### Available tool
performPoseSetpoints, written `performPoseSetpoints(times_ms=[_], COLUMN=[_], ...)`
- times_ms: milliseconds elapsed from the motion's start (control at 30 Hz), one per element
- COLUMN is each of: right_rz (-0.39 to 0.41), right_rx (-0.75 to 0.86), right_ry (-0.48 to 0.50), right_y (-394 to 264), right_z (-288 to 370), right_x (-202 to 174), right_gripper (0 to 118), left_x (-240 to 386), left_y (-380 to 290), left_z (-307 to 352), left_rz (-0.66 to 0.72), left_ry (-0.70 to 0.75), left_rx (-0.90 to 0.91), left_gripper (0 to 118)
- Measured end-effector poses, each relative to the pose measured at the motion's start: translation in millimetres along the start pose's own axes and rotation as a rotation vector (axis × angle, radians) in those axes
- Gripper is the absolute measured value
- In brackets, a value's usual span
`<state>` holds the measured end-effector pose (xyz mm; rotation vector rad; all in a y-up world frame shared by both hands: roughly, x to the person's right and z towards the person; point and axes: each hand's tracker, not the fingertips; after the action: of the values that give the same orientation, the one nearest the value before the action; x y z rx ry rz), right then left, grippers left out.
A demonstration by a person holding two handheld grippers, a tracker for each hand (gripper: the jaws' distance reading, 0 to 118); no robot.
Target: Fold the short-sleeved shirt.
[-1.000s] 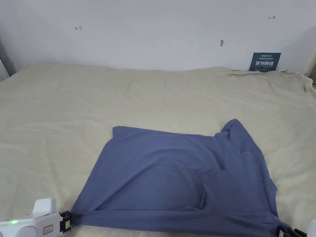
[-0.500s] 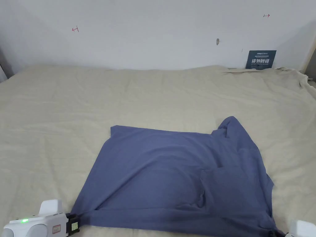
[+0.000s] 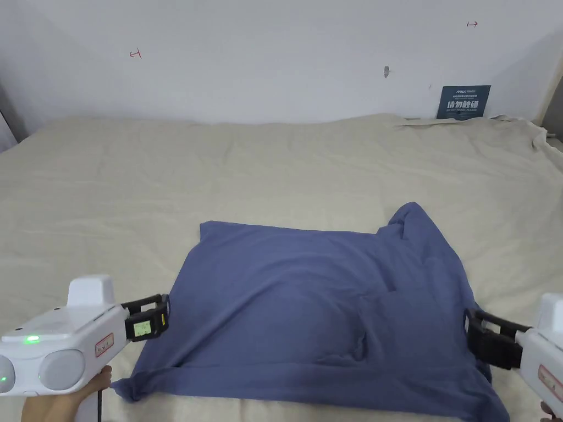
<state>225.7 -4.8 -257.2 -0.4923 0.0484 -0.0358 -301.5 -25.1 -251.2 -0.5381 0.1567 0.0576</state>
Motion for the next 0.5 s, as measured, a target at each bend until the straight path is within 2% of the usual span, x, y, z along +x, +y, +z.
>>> performPoseSetpoints(times_ms=[167,200,233,267,300,333,367,400,500], right_rz=[0.035,0.056,0.075,0.087,0.09,0.089,0.088,0.087,0.081], right_rx=[0.125,0.147,0.158,0.171,0.178,0.183,0.187,0.188,0.195], right_ry=[-0.041,-0.051,-0.074,-0.088,-0.092,-0.094,-0.093,-0.094,-0.079], right_y=[19.2,19.9,20.3,19.6,18.9,17.3,16.0,14.6,12.0], right_z=[20.7,23.4,25.6,27.3,30.3,31.5,31.9,31.2,32.4], right_x=[-14.4,-17.5,-20.5,-22.8,-28.1,-29.9,-30.9,-31.6,-32.5], right_gripper=[95,94,89,78,62,34,10,0,0], left_x=[14.3,17.5,19.3,21.9,25.6,29.5,32.2,34.3,32.8], left_y=[9.2,7.7,5.2,2.9,-0.3,-2.6,-3.8,-5.8,-7.9], left_z=[17.6,20.4,21.4,23.6,25.5,26.5,26.4,27.3,27.2], left_rz=[-0.026,-0.037,-0.045,-0.045,-0.057,-0.066,-0.077,-0.083,-0.032], left_ry=[0.013,0.006,0.01,0.01,0.012,0.022,0.031,0.029,-0.026], left_rx=[0.146,0.175,0.186,0.21,0.227,0.231,0.233,0.23,0.197], left_gripper=[107,103,94,81,67,42,23,3,0])
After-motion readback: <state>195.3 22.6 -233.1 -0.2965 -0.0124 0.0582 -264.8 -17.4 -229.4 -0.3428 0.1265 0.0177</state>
